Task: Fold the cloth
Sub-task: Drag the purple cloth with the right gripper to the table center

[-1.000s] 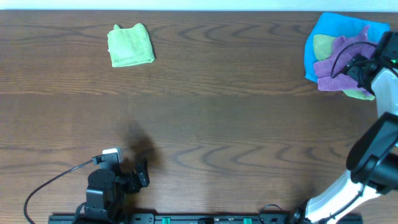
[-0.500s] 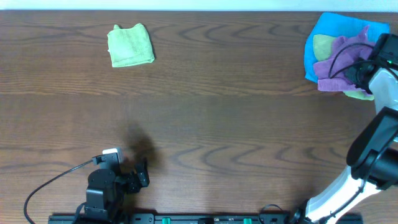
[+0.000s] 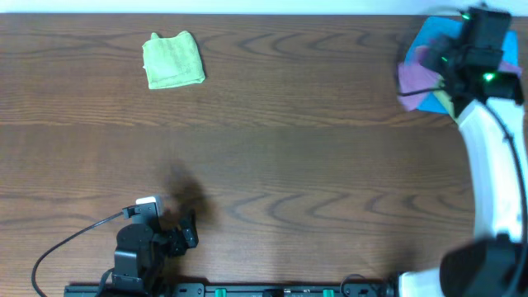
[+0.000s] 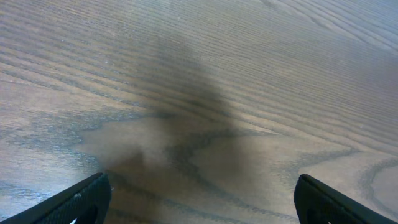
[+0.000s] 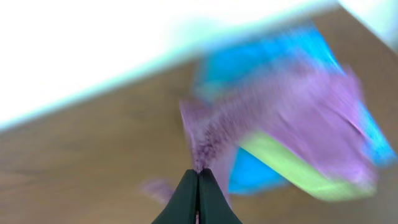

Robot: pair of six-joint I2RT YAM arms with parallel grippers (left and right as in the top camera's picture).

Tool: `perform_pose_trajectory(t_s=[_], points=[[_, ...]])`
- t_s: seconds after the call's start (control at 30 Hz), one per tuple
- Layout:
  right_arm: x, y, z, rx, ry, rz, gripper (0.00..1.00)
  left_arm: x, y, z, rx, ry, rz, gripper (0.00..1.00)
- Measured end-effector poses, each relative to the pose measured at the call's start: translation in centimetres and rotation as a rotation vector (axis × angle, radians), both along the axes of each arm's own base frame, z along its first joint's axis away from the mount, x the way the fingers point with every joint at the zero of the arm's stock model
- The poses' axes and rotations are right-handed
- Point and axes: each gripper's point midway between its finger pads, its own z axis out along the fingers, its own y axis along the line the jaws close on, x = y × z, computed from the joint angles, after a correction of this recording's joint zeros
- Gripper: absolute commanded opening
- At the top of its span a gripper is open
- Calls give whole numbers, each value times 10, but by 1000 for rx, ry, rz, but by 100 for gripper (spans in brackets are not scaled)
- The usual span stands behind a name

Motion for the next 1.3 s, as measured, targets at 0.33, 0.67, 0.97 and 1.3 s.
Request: perform_pose_trajectory(t_s=[0.33, 0.67, 0.97, 1.3], points=[[12, 139, 99, 151, -341, 231, 2, 0, 0, 0, 0, 0, 0, 95], [-24, 221, -45, 179, 127, 271, 2, 0, 0, 0, 0, 0, 0, 95], [33, 231, -11, 297, -210, 151, 2, 0, 0, 0, 0, 0, 0, 95], [47, 172, 43, 273, -486, -138, 2, 0, 0, 0, 0, 0, 0, 95]])
